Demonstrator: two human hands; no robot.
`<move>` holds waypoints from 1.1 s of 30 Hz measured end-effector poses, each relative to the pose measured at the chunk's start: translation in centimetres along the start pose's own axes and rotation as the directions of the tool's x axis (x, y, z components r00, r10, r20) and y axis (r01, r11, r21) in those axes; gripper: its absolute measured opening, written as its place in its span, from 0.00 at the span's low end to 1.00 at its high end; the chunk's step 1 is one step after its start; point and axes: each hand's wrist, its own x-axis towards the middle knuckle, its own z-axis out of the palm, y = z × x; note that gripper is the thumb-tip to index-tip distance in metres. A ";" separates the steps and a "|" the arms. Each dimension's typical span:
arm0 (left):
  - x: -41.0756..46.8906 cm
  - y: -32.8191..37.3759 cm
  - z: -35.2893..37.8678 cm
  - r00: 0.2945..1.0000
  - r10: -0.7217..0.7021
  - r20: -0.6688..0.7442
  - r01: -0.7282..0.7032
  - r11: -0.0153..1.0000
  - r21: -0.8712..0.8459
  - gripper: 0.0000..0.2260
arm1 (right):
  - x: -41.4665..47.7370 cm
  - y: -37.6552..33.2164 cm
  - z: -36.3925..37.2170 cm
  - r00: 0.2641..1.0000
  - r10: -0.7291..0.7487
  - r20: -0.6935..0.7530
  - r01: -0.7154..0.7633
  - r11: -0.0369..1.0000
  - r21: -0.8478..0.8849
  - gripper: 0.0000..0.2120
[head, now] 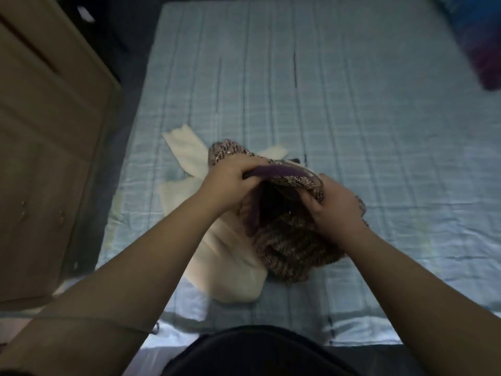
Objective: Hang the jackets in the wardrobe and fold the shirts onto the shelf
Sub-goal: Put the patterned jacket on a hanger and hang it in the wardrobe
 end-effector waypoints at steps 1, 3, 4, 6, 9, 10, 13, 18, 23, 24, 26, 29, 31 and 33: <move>0.7 1.6 -1.0 0.998 0.050 -0.035 -0.049 0.998 0.040 0.12 | 0.7 -0.5 -1.9 1.000 -0.006 0.022 0.005 0.999 0.047 0.14; 1.6 4.6 -3.0 0.989 0.097 -0.114 -0.085 0.991 0.107 0.13 | 2.1 -1.4 -5.8 0.995 -0.051 0.087 0.043 0.995 0.095 0.15; 2.0 6.0 -3.8 0.982 0.102 -0.157 -0.080 0.987 0.138 0.13 | 2.7 -1.9 -7.7 0.987 -0.087 0.135 0.075 0.993 0.090 0.15; 2.6 8.6 -5.2 0.966 0.122 -0.229 -0.071 0.973 0.219 0.15 | 3.7 -2.9 -11.1 0.968 -0.154 0.198 0.138 0.986 0.092 0.15; 3.3 12.2 -6.8 0.929 0.238 -0.282 -0.164 0.951 0.260 0.14 | 4.1 -4.8 -16.2 0.953 -0.255 0.166 0.241 0.966 0.098 0.16; 3.4 13.4 -7.4 0.924 0.265 -0.275 -0.201 0.950 0.237 0.14 | 4.1 -5.6 -17.9 0.950 -0.280 0.138 0.268 0.959 0.094 0.16; 3.2 16.7 -9.7 0.954 0.274 -0.122 -0.247 0.948 0.199 0.19 | 3.9 -7.4 -22.5 0.942 -0.337 0.014 0.333 0.936 0.115 0.08; 3.7 21.8 -13.4 0.987 0.118 0.113 -0.147 0.943 0.299 0.18 | 5.0 -8.9 -27.5 0.919 -0.393 -0.033 0.394 0.917 0.059 0.03; 3.6 24.1 -13.1 0.991 0.127 -0.049 -0.110 0.959 0.262 0.08 | 5.4 -8.5 -28.1 0.932 -0.325 -0.161 0.336 0.941 0.050 0.06; 3.2 24.4 -13.1 0.987 0.138 -0.081 -0.115 0.963 0.245 0.07 | 5.0 -8.0 -28.1 0.933 -0.311 -0.180 0.328 0.942 0.075 0.08; 2.4 24.7 -13.3 0.979 0.149 -0.140 -0.115 0.967 0.226 0.07 | 3.6 -6.9 -28.0 0.935 -0.281 -0.216 0.320 0.932 0.170 0.10; 0.9 24.5 -14.1 0.970 0.155 -0.186 -0.124 0.978 0.168 0.05 | 1.9 -5.8 -28.2 0.951 -0.219 -0.217 0.281 0.904 0.322 0.08; -0.2 24.8 -14.9 0.971 0.153 -0.183 -0.127 0.981 0.148 0.05 | 1.7 -5.4 -28.5 0.984 -0.173 -0.052 0.181 0.924 0.337 0.10; -1.2 25.4 -15.9 0.975 0.156 -0.159 -0.136 0.982 0.130 0.06 | 1.6 -5.9 -29.1 0.974 -0.120 0.191 0.058 0.951 0.302 0.10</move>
